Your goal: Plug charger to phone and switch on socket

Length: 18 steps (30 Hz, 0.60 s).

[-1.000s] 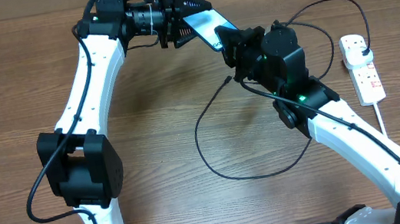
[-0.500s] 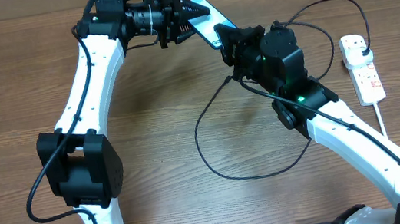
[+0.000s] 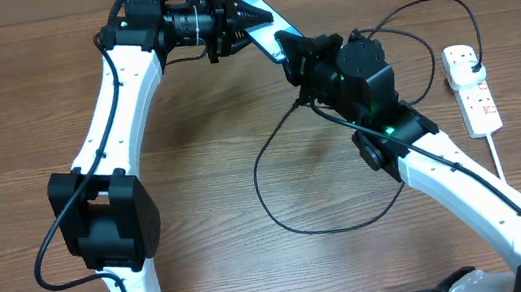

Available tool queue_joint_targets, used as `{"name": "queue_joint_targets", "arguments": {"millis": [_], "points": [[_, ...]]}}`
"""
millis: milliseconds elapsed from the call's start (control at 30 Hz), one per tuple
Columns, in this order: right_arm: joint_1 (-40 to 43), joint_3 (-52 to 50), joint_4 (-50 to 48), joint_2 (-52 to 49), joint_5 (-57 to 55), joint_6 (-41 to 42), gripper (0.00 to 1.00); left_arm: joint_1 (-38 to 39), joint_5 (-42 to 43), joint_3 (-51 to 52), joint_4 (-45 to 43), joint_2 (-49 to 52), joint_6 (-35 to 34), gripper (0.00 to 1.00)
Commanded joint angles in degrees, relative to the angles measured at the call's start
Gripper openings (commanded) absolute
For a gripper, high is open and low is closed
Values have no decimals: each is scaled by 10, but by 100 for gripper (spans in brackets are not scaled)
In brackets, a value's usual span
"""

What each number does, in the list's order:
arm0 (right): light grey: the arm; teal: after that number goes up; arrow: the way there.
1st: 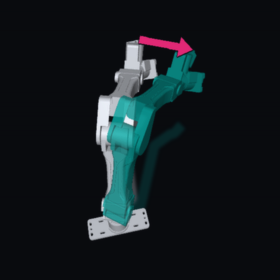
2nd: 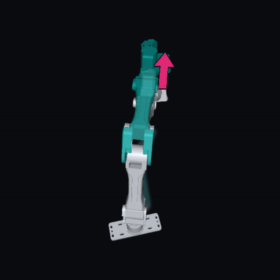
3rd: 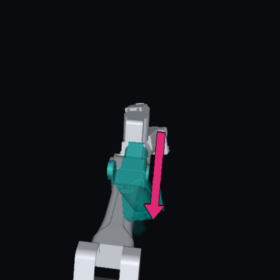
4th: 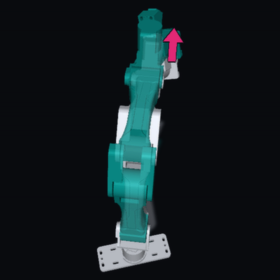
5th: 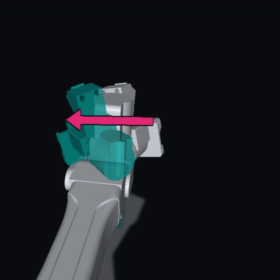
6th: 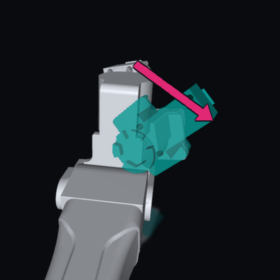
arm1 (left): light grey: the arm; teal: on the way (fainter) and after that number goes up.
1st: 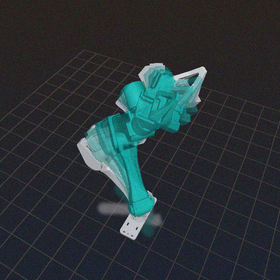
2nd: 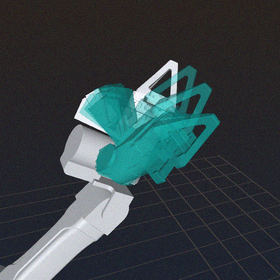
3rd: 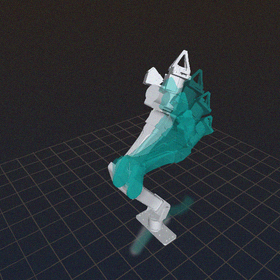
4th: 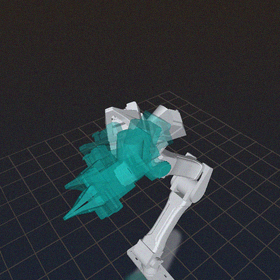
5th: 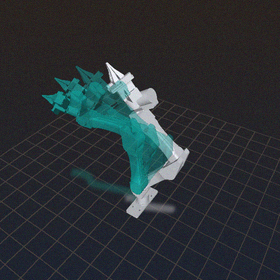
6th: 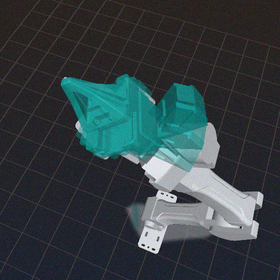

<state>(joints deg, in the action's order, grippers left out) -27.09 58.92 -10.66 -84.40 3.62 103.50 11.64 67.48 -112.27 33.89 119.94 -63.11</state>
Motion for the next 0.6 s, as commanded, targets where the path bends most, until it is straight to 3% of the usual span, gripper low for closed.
{"name": "queue_joint_targets", "arguments": {"millis": [0,400,567], "points": [[-12,19,-11,4,16,2,4,4,5,-11,-3,-5,-4,21],[-14,19,-11,4,16,2,4,4,-4,-11,-3,-5,-4,4],[-14,19,-10,4,16,0,17,4,-9,-11,-3,-5,-4,4]]}}
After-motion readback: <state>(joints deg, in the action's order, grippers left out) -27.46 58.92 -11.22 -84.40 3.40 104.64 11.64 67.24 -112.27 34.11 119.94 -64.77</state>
